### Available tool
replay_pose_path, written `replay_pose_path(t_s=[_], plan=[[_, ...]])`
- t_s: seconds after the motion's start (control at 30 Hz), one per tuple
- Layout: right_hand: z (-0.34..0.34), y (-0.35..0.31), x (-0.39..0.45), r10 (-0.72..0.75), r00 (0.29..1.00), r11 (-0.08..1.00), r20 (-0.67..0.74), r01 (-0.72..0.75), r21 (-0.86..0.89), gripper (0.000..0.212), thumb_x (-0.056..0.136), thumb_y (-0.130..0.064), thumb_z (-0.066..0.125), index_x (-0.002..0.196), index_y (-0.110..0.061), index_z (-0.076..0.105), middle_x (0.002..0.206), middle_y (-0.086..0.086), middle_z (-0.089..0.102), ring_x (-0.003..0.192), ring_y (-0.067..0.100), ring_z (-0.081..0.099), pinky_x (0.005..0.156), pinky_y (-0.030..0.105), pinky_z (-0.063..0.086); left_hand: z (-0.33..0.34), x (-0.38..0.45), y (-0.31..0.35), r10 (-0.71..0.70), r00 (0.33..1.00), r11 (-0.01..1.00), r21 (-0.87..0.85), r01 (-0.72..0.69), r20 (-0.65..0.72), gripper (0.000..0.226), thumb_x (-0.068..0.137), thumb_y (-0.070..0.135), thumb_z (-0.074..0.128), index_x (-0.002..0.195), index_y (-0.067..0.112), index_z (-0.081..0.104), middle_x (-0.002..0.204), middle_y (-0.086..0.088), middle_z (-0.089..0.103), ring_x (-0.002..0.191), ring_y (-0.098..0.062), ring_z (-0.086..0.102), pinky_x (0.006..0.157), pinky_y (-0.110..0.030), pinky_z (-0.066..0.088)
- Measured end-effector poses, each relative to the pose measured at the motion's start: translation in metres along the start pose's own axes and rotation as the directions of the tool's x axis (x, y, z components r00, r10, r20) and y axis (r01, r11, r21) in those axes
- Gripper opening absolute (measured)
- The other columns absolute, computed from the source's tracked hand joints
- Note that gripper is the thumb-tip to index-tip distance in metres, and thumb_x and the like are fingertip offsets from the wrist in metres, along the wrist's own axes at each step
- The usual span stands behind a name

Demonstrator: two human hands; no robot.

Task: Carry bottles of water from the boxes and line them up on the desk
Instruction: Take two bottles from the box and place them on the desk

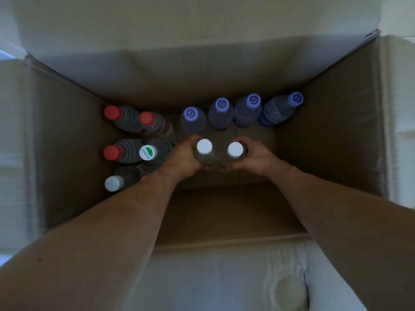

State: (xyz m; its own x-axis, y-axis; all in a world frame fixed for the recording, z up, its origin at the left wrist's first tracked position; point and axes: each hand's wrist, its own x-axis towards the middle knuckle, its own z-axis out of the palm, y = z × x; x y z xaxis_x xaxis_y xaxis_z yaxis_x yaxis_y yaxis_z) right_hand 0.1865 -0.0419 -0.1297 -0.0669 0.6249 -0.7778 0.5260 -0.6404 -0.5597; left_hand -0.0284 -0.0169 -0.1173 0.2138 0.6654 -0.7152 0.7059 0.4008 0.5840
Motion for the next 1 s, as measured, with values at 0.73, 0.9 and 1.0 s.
replay_pose_path(t_s=[0.73, 0.9, 1.0], plan=[[-0.093, -0.142, -0.121, 0.011, 0.988, 0.799, 0.157, -0.103, 0.592, 0.079, 0.066, -0.070, 0.067, 0.129, -0.023, 0.061, 0.115, 0.003, 0.073, 0.109, 0.024, 0.069, 0.096, 0.049, 0.049, -0.094, -0.107, 0.136, -0.089, 0.977, 0.808, -0.560, 0.184, 0.192, 0.052, 0.069, 0.049, 0.079, 0.117, 0.039, 0.064, 0.109, 0.005, 0.076, 0.109, -0.022, 0.068, 0.091, -0.057, 0.053], [-0.112, -0.160, -0.158, -0.071, 0.965, 0.772, 0.254, -0.108, 0.627, 0.070, 0.067, -0.046, 0.083, 0.127, -0.020, 0.059, 0.116, 0.006, 0.073, 0.106, 0.024, 0.070, 0.094, 0.047, 0.050, -0.103, -0.142, 0.166, -0.105, 0.977, 0.801, -0.566, 0.193, 0.185, 0.046, 0.081, 0.039, 0.080, 0.122, 0.029, 0.062, 0.112, 0.001, 0.076, 0.110, -0.024, 0.069, 0.095, -0.057, 0.051], [-0.115, -0.166, -0.185, -0.121, 0.949, 0.742, 0.291, -0.108, 0.662, 0.066, 0.073, -0.004, 0.076, 0.134, -0.014, 0.054, 0.123, 0.014, 0.069, 0.113, 0.030, 0.066, 0.099, 0.050, 0.049, -0.108, -0.172, 0.180, -0.054, 0.975, 0.816, -0.553, 0.166, 0.213, 0.050, 0.084, 0.025, 0.080, 0.128, 0.024, 0.059, 0.113, 0.001, 0.076, 0.105, -0.020, 0.072, 0.083, -0.044, 0.053]])
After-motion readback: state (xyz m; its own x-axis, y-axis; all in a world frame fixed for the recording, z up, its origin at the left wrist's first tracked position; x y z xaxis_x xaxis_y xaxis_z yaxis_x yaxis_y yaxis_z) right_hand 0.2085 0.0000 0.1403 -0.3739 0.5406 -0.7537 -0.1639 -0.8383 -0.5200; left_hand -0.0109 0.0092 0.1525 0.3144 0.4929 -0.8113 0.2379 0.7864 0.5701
